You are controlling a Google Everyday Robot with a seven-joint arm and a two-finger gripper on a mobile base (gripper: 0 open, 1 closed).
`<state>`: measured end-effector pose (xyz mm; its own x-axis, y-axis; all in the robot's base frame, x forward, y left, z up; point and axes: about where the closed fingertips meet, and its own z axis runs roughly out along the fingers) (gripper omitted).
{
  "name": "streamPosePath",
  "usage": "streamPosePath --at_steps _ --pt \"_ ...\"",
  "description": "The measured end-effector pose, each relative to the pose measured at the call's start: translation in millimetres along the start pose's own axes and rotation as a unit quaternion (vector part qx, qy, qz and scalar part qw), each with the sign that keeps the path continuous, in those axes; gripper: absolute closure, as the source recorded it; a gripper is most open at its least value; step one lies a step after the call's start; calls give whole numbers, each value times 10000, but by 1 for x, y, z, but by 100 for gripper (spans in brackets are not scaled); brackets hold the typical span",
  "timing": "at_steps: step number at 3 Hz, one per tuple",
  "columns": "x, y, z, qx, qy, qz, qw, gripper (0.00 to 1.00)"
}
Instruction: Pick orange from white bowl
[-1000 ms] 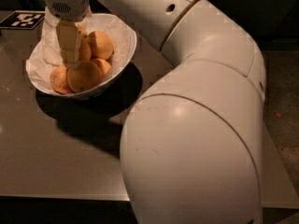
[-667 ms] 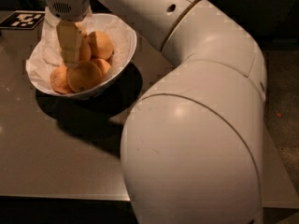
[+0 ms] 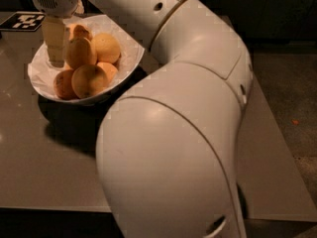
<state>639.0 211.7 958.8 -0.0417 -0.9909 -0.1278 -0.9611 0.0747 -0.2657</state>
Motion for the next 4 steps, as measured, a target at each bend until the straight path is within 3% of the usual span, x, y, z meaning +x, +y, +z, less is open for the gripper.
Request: streamPosePath --at_steps 2,3,4 --pt "-16 -7 3 -43 -31 321 9995 36" --pt "-13 -8 7 -110 4 445 9989 36" --pt "-1 -3 11 -251 63 572 9980 29"
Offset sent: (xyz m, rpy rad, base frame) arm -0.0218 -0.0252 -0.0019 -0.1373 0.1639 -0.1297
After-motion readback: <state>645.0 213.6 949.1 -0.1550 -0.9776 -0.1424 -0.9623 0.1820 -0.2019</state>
